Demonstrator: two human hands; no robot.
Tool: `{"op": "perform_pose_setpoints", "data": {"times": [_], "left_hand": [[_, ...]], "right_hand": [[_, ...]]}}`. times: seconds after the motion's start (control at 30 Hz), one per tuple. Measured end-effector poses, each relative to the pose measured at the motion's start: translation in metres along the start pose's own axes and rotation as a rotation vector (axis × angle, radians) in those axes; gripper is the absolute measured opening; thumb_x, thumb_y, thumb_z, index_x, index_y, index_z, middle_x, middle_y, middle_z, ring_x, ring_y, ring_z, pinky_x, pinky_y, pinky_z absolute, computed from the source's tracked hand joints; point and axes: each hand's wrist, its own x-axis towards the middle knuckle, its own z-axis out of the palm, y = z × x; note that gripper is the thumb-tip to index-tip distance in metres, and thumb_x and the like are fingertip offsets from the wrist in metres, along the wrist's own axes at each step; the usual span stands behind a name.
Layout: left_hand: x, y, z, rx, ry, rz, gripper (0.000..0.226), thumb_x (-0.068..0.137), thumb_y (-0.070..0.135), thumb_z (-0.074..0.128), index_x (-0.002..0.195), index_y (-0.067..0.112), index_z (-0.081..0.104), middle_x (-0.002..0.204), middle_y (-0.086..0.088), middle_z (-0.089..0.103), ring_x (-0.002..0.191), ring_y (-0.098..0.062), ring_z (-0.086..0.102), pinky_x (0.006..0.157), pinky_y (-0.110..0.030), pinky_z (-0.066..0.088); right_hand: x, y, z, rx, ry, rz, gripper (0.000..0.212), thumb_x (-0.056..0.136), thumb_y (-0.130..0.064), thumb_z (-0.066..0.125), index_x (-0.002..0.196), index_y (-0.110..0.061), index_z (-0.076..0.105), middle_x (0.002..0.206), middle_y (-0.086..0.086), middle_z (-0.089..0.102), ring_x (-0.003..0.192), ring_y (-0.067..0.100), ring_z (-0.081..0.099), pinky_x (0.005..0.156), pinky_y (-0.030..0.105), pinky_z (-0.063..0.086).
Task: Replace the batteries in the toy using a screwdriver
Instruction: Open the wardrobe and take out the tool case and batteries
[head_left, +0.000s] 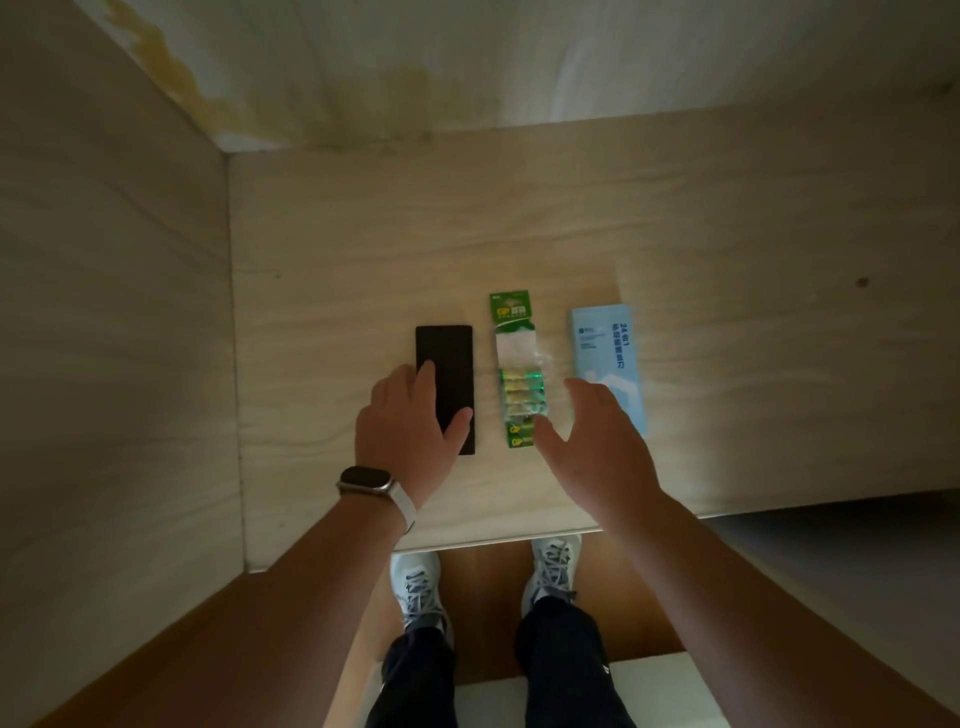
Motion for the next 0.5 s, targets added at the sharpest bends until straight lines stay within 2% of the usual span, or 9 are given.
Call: {"op": "perform_pose_setpoints", "data": {"times": [0.1, 0.23, 0.37, 0.5], "left_hand": [[0.002, 0.003, 0.005, -0.037, 0.000, -0.023, 0.078, 0.096, 0.051, 0.054, 0.156, 0.012, 0.024, 0.145, -0.013, 0.044, 0.126, -0.033, 0.045, 0.094, -0.043, 0.046], [0.003, 0.007, 0.009, -0.161, 0.024, -0.045, 0.086, 0.092, 0.041, 0.065, 0.157, 0.007, 0.021, 0.141, -0.018, 0.046, 0.123, -0.036, 0.047, 0.095, -0.044, 0.046], [0.009, 0.007, 0.011, -0.334, -0.001, -0.121, 0.095, 0.086, 0.037, 0.073, 0.158, 0.010, 0.017, 0.139, -0.017, 0.044, 0.126, -0.033, 0.043, 0.098, -0.041, 0.044], [0.013, 0.005, 0.017, -0.478, -0.007, -0.106, 0.077, 0.082, 0.029, 0.075, 0.147, 0.013, 0.038, 0.127, -0.012, 0.054, 0.112, -0.028, 0.057, 0.085, -0.041, 0.054]], "right_hand": [[0.006, -0.005, 0.012, 0.101, -0.008, 0.073, 0.052, 0.094, -0.039, 0.056, 0.138, -0.014, 0.045, 0.127, 0.004, 0.055, 0.116, 0.022, 0.053, 0.089, 0.031, 0.043], [0.011, -0.013, 0.032, 0.161, 0.056, 0.125, 0.042, 0.085, -0.043, 0.062, 0.118, -0.019, 0.055, 0.106, 0.001, 0.060, 0.098, 0.022, 0.061, 0.082, 0.038, 0.054], [0.014, -0.020, 0.044, 0.104, 0.084, 0.162, 0.057, 0.086, -0.042, 0.066, 0.128, -0.010, 0.048, 0.120, 0.009, 0.052, 0.111, 0.028, 0.050, 0.084, 0.036, 0.045], [0.019, -0.025, 0.046, 0.075, 0.103, 0.237, 0.056, 0.086, -0.040, 0.067, 0.126, -0.008, 0.046, 0.124, 0.011, 0.050, 0.118, 0.031, 0.046, 0.090, 0.039, 0.044]]}}
